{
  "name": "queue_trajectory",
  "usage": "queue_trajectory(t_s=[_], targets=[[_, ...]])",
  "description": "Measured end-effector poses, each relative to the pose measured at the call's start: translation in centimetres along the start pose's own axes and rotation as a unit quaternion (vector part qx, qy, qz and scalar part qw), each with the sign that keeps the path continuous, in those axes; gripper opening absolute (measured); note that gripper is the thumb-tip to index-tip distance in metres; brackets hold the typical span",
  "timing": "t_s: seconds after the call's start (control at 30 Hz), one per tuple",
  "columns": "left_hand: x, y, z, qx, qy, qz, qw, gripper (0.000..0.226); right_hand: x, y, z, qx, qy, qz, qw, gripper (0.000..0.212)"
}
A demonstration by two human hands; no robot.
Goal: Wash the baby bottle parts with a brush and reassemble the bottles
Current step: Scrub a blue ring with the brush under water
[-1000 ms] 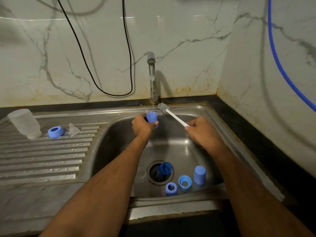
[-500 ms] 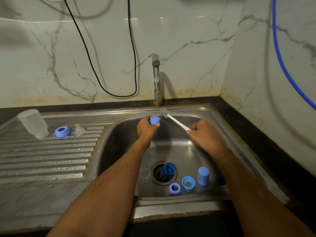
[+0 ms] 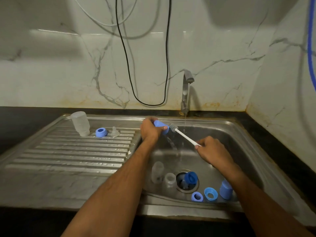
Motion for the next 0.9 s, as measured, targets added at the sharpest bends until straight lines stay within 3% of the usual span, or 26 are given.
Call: queue_trajectory(t_s=[0.4, 0.9], targets=[[11.3, 4.0, 1.0, -0.066, 0.17, -0.037, 0.983, 0.061, -2.6, -0.5, 9.5, 0.036, 0.074, 0.005, 0.997, 0.028], [11.1, 5.5, 2.6, -0.055, 0.254, 0.008, 0.966, 0.052, -3.8, 1.0, 9.0, 0.035, 0.086, -0.007, 0.996, 0.028]])
Point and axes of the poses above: each hand's wrist, its own y-axis towards the middle knuckle, its own x-axis out of the back of the hand, z = x × y, the point moved 2 cm from there along y, towards the middle knuckle
